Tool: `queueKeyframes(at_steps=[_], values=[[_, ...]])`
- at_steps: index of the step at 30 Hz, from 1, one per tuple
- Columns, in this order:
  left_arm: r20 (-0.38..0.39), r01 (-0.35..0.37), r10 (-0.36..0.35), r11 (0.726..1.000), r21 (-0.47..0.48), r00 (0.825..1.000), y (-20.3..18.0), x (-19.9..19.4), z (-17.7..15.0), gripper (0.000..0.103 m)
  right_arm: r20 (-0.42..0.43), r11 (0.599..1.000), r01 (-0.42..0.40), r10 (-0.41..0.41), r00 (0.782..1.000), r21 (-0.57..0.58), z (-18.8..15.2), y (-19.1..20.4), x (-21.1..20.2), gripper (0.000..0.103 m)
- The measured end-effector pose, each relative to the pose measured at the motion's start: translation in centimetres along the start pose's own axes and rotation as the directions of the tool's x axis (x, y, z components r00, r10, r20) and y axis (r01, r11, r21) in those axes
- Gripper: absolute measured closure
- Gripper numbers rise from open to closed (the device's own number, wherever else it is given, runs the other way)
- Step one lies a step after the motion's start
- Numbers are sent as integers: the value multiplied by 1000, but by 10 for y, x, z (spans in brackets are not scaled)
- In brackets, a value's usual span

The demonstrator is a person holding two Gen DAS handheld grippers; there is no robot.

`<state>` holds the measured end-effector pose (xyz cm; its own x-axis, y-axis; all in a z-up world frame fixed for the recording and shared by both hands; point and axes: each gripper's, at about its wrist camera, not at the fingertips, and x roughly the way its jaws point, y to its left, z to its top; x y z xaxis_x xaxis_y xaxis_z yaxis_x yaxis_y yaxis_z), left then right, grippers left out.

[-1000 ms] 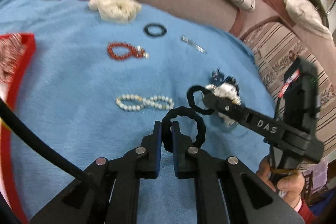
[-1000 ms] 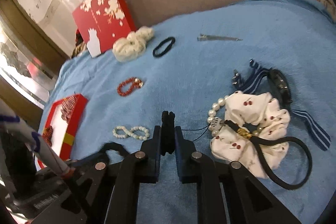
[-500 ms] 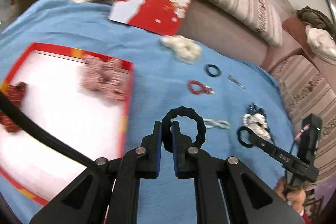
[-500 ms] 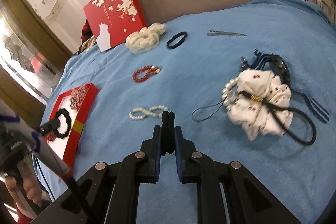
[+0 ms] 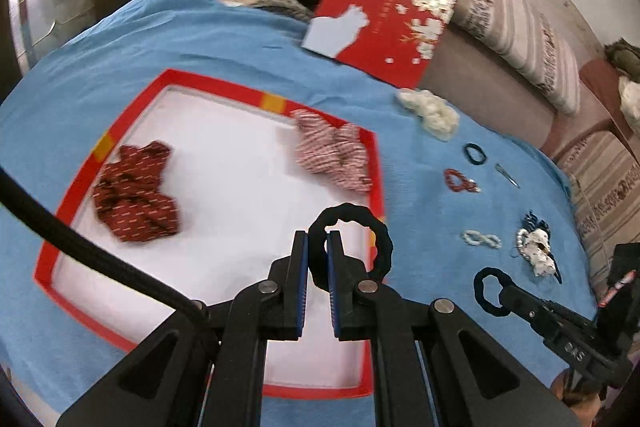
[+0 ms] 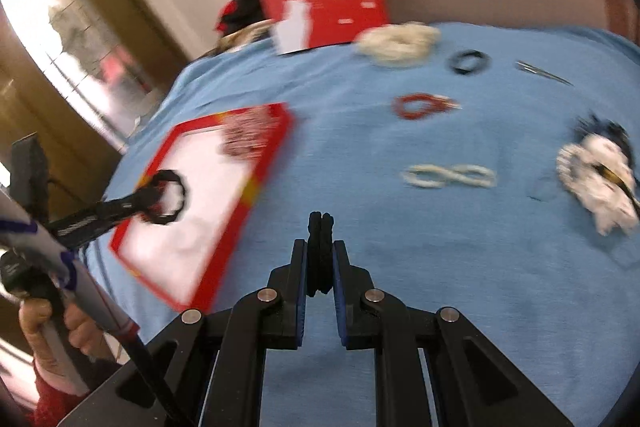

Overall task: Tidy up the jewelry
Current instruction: 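Carry both black hair ties into the tray and open both tools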

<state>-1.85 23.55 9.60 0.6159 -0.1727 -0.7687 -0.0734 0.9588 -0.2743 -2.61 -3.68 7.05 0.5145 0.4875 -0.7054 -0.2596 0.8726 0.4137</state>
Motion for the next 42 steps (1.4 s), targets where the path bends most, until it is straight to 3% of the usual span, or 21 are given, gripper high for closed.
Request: queueKeyframes(at_steps=[8, 12, 20, 29, 32, 34, 35, 42], values=[[-84, -141, 136, 988, -59, 987, 47, 5, -3, 94, -72, 985, -84, 73, 995, -152, 10, 90, 40, 90], [-127, -189, 177, 978, -87, 976, 65, 8, -5, 94, -128, 979, -124, 104, 986, -162, 4, 117, 69, 90], [-111, -285, 273, 953, -105, 956, 85, -5, 0, 94, -191, 980, -159, 135, 972, -120, -5, 130, 96, 90], [-149, -282, 261, 950, -135, 954, 93, -1, -2, 94, -199, 983, -99, 66, 978, -156, -13, 129, 100, 89], [-139, -282, 261, 945, -167, 955, 96, -7, -1, 89, -190, 981, -90, 57, 980, -172, -14, 130, 94, 80], [-125, -272, 252, 943, -193, 960, 97, -12, 0, 78, -172, 980, -81, 49, 984, -184, -14, 132, 87, 57], [-108, -261, 243, 942, -209, 964, 98, -16, 1, 73, -159, 979, -77, 47, 986, -191, -14, 132, 83, 54], [4, -214, 222, 942, -258, 975, 90, -39, 8, 59, -88, 965, -15, -8, 996, -263, -18, 130, 50, 50]])
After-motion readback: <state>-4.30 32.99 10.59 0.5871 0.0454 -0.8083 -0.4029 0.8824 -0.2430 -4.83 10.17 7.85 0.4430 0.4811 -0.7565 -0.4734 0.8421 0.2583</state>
